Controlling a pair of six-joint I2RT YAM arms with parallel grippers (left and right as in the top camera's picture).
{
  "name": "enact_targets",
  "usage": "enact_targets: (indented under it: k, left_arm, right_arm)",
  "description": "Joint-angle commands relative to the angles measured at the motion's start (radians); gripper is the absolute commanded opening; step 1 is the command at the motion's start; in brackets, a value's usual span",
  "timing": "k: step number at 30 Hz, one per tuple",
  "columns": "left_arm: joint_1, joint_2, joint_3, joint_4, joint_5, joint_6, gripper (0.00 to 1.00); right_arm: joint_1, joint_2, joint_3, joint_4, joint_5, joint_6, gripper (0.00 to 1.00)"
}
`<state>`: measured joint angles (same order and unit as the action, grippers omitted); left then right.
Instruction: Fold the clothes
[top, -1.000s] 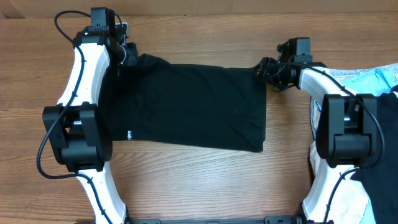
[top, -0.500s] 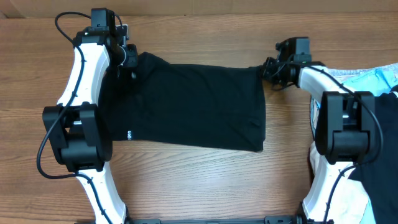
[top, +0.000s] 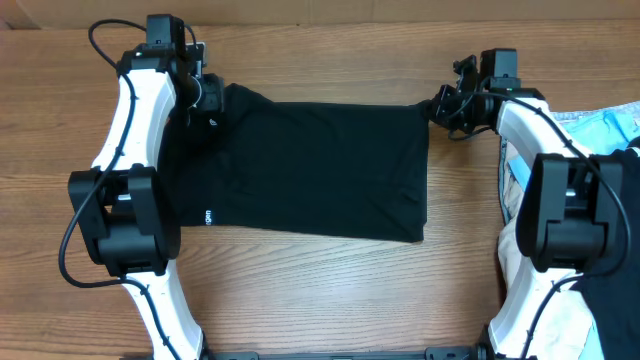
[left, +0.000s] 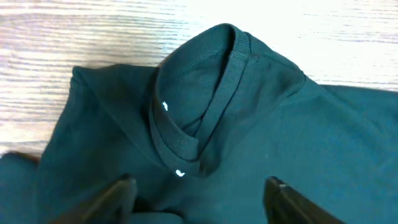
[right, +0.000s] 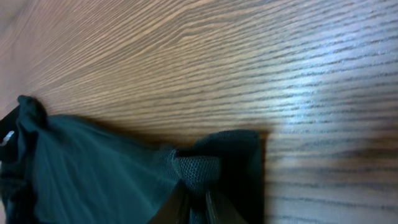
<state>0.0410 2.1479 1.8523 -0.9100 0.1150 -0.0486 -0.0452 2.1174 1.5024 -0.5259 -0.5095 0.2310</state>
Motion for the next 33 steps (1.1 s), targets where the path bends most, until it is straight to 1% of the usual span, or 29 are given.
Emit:
enact_targets:
  k: [1,2,4,5,12,18,19,20,21,24,26,27,28,29,30,32,33]
  left_arm:
    - [0.006,-0.042,0.026,0.024,-0.023,0.027,0.74]
    - [0.006,-0.042,0.026,0.038,-0.023,0.027,0.73]
    - [0.006,-0.042,0.023,0.061,-0.044,0.031,0.65]
    - [0.006,-0.042,0.014,0.080,-0.054,0.030,0.63]
    - [0.001,-0.042,-0.120,0.220,-0.036,0.026,0.64]
    - [-0.002,-0.042,-0.180,0.276,-0.037,0.026,0.63]
    - [-0.002,-0.042,-0.193,0.289,-0.037,0.026,0.60]
    - [-0.002,-0.042,-0.201,0.301,-0.037,0.026,0.54]
    - [-0.002,-0.042,-0.205,0.315,-0.037,0.020,0.45]
    - [-0.002,-0.042,-0.206,0.341,-0.040,0.018,0.26]
    - [-0.002,-0.042,-0.206,0.346,-0.042,0.018,0.19]
    - [-0.002,-0.042,-0.206,0.343,-0.045,0.019,0.19]
    - [-0.001,-0.042,-0.206,0.338,-0.050,0.019,0.23]
    - [-0.001,-0.042,-0.206,0.335,-0.060,0.019,0.41]
    - [-0.002,-0.042,-0.208,0.335,-0.068,0.019,0.50]
    - [-0.002,-0.042,-0.208,0.336,-0.072,0.019,0.56]
    - [-0.001,-0.042,-0.208,0.337,-0.071,0.019,0.56]
  right_arm:
    - [-0.003,-0.040,0.025,-0.007,-0.009,-0.023,0.09]
    - [-0.003,-0.040,0.025,-0.006,-0.009,-0.023,0.09]
    - [-0.002,-0.040,0.025,-0.007,-0.009,-0.023,0.09]
    - [-0.001,-0.040,0.025,-0.008,-0.009,-0.023,0.09]
    - [0.000,-0.040,0.025,-0.016,-0.009,-0.023,0.09]
    - [0.000,-0.040,0.025,-0.023,-0.009,-0.023,0.09]
    - [0.000,-0.040,0.025,-0.024,-0.008,-0.023,0.09]
    - [0.000,-0.040,0.025,-0.027,-0.008,-0.023,0.09]
    - [0.000,-0.040,0.025,-0.031,-0.008,-0.024,0.09]
    - [-0.001,-0.040,0.025,-0.034,-0.008,-0.027,0.09]
    - [-0.001,-0.040,0.025,-0.034,-0.008,-0.027,0.09]
    - [-0.001,-0.040,0.025,-0.035,-0.008,-0.027,0.09]
    - [-0.001,-0.040,0.025,-0.037,-0.008,-0.027,0.09]
    - [-0.001,-0.040,0.025,-0.038,-0.008,-0.027,0.09]
    - [-0.001,-0.040,0.025,-0.039,-0.008,-0.027,0.09]
    - [-0.001,-0.040,0.025,-0.038,-0.008,-0.027,0.09]
    - [-0.001,-0.040,0.025,-0.037,-0.008,-0.027,0.09]
